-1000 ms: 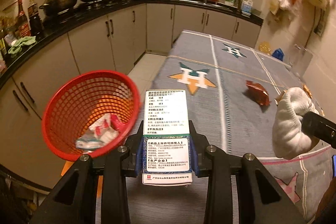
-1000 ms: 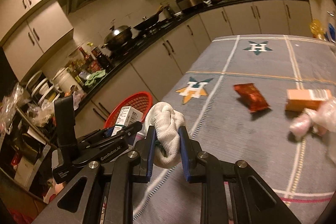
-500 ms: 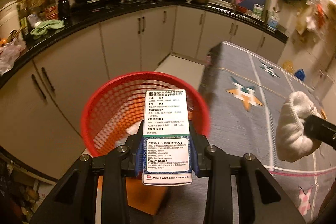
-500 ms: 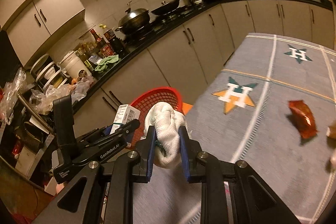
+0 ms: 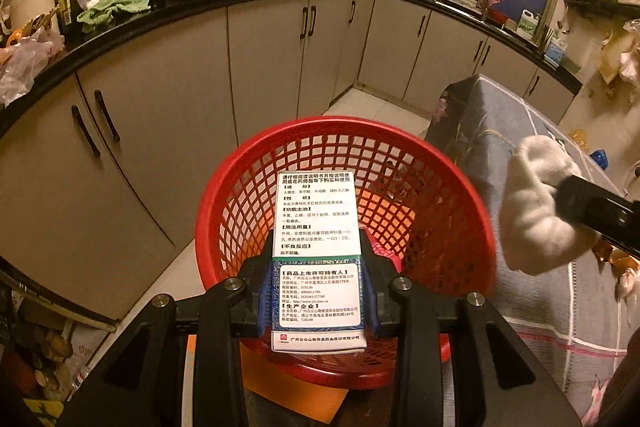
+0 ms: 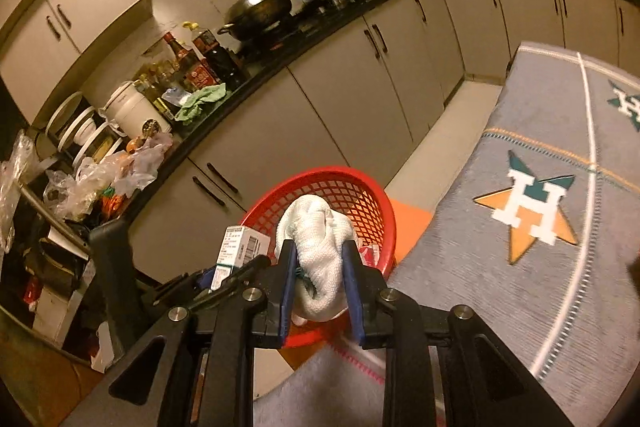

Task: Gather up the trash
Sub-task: 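Open the left tool over the basket while the right tool releases the white cloth, then move both tools back from the basket to the table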

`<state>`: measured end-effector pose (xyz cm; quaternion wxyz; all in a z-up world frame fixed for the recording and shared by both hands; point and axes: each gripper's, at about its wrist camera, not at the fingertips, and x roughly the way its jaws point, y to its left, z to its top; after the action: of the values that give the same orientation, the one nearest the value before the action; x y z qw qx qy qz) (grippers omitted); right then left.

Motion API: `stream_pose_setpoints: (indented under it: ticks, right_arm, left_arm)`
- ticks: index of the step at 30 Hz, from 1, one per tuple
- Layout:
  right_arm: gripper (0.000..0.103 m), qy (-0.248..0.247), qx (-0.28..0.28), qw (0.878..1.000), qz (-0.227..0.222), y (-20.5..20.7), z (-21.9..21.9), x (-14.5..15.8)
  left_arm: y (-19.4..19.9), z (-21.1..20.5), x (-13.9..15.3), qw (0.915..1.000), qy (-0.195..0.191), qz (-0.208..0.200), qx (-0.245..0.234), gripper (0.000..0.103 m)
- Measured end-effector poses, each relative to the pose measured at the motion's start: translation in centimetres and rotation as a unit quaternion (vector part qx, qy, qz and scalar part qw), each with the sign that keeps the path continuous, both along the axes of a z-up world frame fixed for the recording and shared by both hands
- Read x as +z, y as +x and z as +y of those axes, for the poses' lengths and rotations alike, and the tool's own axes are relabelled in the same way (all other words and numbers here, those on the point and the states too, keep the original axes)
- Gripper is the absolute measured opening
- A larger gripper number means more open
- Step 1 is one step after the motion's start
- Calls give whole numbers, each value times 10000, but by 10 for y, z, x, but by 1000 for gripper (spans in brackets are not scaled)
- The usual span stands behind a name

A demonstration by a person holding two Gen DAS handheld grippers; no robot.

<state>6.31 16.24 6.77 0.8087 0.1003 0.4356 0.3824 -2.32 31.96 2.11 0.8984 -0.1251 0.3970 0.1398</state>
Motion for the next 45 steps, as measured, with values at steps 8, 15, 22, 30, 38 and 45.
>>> stream_pose_setpoints:
  ticks: [8,15,22,30,38,45]
  right_arm:
    - [34,-85,-110,9998,119,12,15,-13]
    - [53,39,-259,9997,-26,8,2,-2]
    - [53,172,-295,9994,-66,-10,-22,10]
    - [53,217,-377,9990,-50,-39,-53,12]
    - [54,402,-769,9962,-29,-67,-120,11]
    - [55,620,-1255,9901,68,-80,-187,9]
  left_arm:
    - [1,-1,-4,10000,-36,-15,-5,39]
    - [-5,-5,3,9999,0,-94,76,57]
    - [-20,-14,16,9996,162,-183,143,59]
    - [-42,-39,34,9989,369,-282,53,60]
    - [-50,-93,51,9969,595,-359,-368,61]
    - [-50,-153,62,9917,873,-381,-860,63]
